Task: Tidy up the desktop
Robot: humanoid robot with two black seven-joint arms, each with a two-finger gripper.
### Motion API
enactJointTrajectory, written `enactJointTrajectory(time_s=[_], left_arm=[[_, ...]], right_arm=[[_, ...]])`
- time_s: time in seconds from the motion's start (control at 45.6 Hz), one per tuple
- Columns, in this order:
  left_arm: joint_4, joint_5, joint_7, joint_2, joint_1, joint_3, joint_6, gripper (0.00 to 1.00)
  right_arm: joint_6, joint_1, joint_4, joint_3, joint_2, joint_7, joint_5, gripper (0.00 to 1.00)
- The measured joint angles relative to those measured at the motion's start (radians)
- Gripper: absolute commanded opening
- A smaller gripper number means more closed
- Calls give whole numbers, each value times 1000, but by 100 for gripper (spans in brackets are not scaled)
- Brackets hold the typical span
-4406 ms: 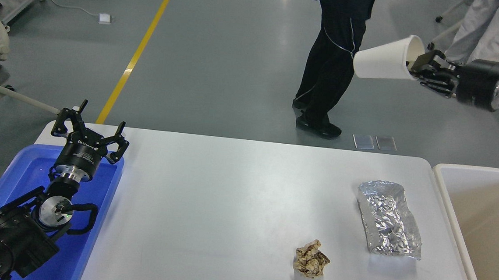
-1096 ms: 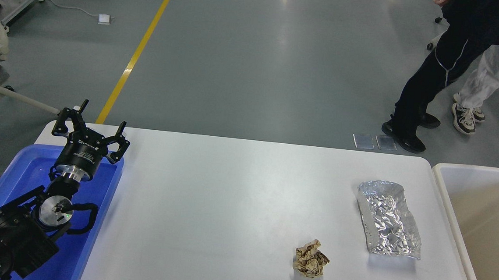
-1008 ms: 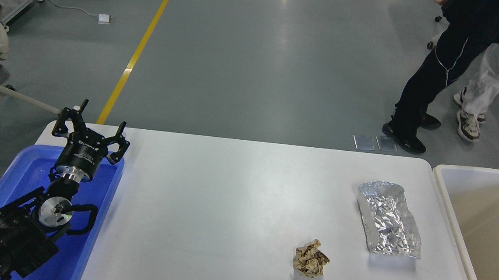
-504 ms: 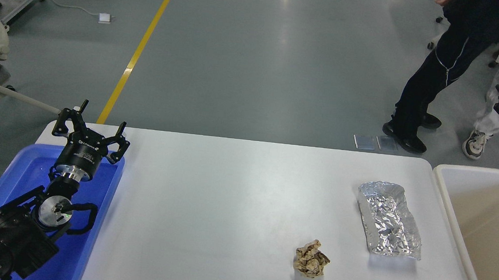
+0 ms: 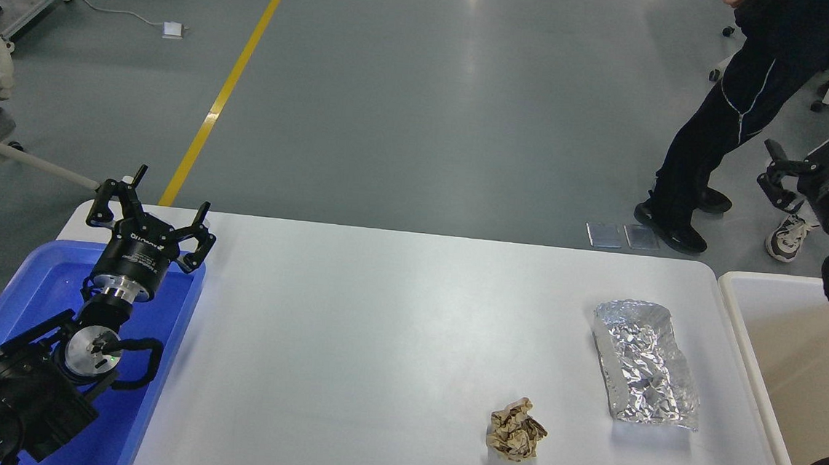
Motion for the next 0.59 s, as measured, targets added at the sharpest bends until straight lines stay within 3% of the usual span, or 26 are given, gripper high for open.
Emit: enactJointTrajectory(time_s=[0.197, 0.592], left_arm=[[0, 0, 0, 0, 0, 0, 0, 100], [0, 0, 0, 0, 0, 0, 0, 100]], right_arm=[[36, -87, 7, 41, 55, 46, -2, 100], [75, -189, 13, 59, 125, 85, -3, 100]])
